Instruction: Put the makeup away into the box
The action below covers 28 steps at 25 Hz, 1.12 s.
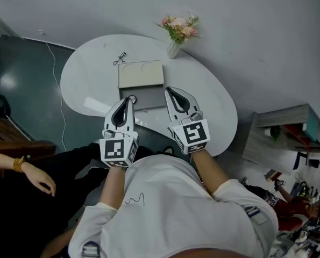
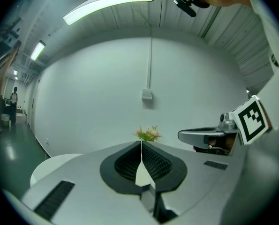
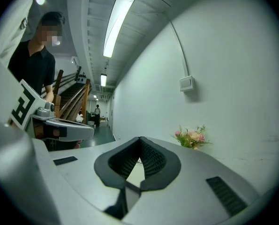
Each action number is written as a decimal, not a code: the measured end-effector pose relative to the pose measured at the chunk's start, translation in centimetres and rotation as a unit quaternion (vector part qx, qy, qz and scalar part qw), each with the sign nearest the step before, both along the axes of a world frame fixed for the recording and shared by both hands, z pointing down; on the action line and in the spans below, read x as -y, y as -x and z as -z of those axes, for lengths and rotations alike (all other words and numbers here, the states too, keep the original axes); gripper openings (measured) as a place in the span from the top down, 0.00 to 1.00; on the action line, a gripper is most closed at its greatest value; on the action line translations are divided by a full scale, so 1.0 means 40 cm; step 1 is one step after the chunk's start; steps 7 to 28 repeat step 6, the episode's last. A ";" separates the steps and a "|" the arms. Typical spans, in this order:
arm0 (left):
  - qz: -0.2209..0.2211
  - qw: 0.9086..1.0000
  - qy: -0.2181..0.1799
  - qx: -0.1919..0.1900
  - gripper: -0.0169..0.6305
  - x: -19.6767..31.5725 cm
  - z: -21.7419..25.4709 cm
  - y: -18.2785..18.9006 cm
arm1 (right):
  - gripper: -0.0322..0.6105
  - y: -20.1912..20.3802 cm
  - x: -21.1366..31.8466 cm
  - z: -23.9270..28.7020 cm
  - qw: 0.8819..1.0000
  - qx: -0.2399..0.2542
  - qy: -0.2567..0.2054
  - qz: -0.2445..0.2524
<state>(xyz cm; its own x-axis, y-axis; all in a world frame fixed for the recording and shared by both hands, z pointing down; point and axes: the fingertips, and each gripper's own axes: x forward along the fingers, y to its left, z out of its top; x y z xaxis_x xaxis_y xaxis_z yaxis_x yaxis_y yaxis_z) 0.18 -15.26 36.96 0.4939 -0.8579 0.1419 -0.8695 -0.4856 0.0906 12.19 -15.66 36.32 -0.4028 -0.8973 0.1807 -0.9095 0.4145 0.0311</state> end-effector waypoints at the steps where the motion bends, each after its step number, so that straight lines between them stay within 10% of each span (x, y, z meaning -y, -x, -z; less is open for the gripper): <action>1: 0.000 1.000 0.000 0.000 0.94 0.000 0.000 0.001 | 0.95 0.001 0.000 0.000 1.000 0.000 0.000 0.001; 28: 0.000 1.000 0.000 0.002 0.94 0.004 -0.002 0.002 | 0.95 0.004 0.004 0.001 1.000 0.001 -0.002 0.001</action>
